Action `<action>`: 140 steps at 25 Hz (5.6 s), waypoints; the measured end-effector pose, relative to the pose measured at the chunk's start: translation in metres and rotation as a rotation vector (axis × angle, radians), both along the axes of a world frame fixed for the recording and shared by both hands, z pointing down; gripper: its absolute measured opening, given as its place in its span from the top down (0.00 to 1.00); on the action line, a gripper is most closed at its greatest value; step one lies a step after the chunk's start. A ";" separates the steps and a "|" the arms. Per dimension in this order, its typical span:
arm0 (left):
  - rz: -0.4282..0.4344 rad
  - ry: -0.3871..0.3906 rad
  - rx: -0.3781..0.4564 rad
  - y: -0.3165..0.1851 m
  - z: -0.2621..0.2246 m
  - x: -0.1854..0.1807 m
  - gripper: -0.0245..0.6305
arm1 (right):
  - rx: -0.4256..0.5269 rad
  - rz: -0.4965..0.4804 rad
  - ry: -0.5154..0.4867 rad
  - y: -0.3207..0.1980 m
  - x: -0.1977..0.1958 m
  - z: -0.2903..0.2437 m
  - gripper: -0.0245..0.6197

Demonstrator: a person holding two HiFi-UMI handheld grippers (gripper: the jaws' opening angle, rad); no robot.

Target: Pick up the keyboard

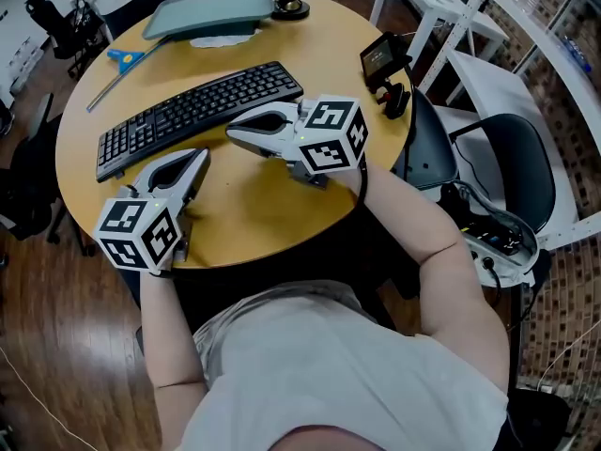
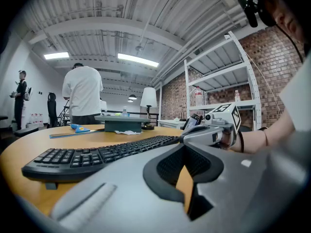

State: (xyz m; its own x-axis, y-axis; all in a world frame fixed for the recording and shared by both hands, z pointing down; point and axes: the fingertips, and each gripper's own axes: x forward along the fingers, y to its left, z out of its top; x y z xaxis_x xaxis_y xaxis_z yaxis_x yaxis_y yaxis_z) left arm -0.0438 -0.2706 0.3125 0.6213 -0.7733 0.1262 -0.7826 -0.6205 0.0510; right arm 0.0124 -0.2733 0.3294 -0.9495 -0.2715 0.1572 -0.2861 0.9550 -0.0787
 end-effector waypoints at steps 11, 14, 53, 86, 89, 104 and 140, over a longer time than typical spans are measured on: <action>0.000 0.000 0.002 0.000 -0.001 0.002 0.96 | 0.002 -0.001 -0.001 0.000 0.002 -0.001 0.96; -0.001 -0.001 0.000 0.001 0.000 0.002 0.96 | 0.001 -0.003 -0.001 0.001 0.002 0.000 0.96; -0.021 -0.015 -0.010 0.017 0.004 -0.001 0.96 | 0.965 0.220 1.283 -0.090 -0.009 0.068 0.79; -0.021 -0.016 -0.011 0.017 0.005 -0.001 0.96 | 1.150 0.357 1.160 -0.078 -0.009 0.015 0.83; -0.021 -0.017 -0.010 0.017 0.005 -0.001 0.96 | 1.164 0.381 1.144 -0.079 -0.006 0.008 0.83; -0.022 -0.016 -0.010 0.017 0.005 -0.001 0.96 | 1.220 0.555 1.047 -0.089 0.012 -0.072 0.83; -0.021 -0.015 -0.013 0.016 0.004 -0.001 0.96 | 1.241 0.554 1.055 -0.088 0.012 -0.078 0.83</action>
